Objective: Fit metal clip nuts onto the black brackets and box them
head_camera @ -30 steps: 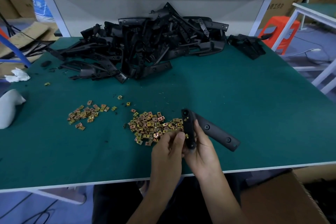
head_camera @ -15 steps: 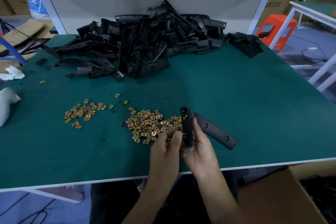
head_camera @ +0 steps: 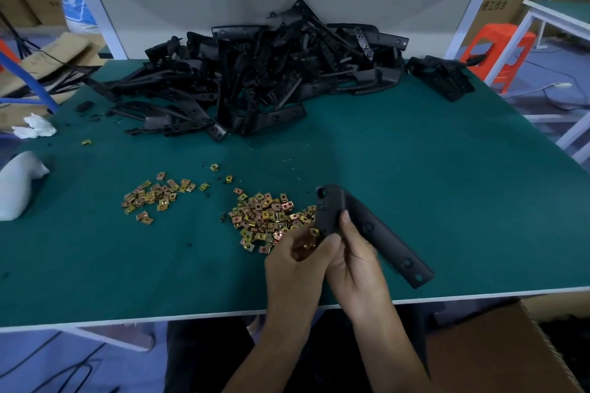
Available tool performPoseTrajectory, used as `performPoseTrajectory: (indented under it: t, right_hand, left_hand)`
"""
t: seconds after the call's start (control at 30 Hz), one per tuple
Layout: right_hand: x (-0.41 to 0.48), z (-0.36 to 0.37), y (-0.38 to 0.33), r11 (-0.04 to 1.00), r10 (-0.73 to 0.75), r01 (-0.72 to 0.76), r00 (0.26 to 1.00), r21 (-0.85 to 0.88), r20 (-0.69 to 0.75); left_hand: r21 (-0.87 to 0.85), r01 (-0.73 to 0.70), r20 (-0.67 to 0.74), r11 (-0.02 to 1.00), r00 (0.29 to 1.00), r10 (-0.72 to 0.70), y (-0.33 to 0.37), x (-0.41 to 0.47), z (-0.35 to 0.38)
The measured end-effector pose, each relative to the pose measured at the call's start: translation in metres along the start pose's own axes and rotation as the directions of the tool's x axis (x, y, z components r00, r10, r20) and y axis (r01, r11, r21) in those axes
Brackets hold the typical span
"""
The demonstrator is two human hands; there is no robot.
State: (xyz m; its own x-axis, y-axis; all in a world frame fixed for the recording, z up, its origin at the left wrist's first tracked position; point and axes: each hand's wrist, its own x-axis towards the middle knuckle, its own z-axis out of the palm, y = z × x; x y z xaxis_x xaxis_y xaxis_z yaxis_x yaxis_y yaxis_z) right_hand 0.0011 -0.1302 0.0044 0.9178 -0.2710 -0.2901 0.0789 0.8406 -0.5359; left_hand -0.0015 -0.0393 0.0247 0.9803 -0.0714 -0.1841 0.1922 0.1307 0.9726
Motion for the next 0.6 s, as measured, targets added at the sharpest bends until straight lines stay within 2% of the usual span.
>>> performPoseTrajectory:
  t: [0.1,0.23,0.33,0.4,0.47,0.53,0.57,0.6]
  right_hand:
    - [0.000,-0.002,-0.001,1.000,0.027,-0.027,0.999,-0.016,0.043]
    - [0.001,-0.003,0.000,0.999,0.044,-0.043,0.997,-0.020,0.067]
    - [0.003,-0.006,-0.002,0.999,0.040,-0.040,0.995,-0.003,0.088]
    - [0.005,-0.007,-0.005,0.996,0.063,-0.069,0.994,0.062,0.086]
    - [0.007,-0.008,-0.008,0.991,0.058,-0.067,0.995,0.115,0.085]
    - [0.009,-0.009,-0.008,0.989,0.041,-0.049,0.998,0.137,0.058]
    - [0.009,-0.009,-0.007,0.989,0.041,-0.046,0.998,0.142,0.041]
    - [0.010,-0.009,-0.006,0.989,0.043,-0.047,0.999,0.143,0.031]
  left_hand:
    - [0.066,-0.042,-0.010,0.997,0.999,0.043,0.004,0.001,0.000]
    - [0.241,-0.140,0.008,0.960,0.990,0.142,0.000,0.001,-0.001]
    - [0.388,-0.253,0.113,0.886,0.967,0.226,0.005,0.007,-0.006]
    - [0.509,-0.396,0.219,0.765,0.918,0.330,0.015,0.021,-0.014]
    - [0.637,-0.510,0.297,0.578,0.855,0.426,0.025,0.049,-0.023]
    - [0.810,-0.490,0.349,0.324,0.845,0.406,0.032,0.081,-0.031]
    - [0.873,-0.436,0.347,0.218,0.869,0.353,0.033,0.095,-0.033]
    - [0.905,-0.397,0.342,0.154,0.893,0.293,0.032,0.107,-0.036]
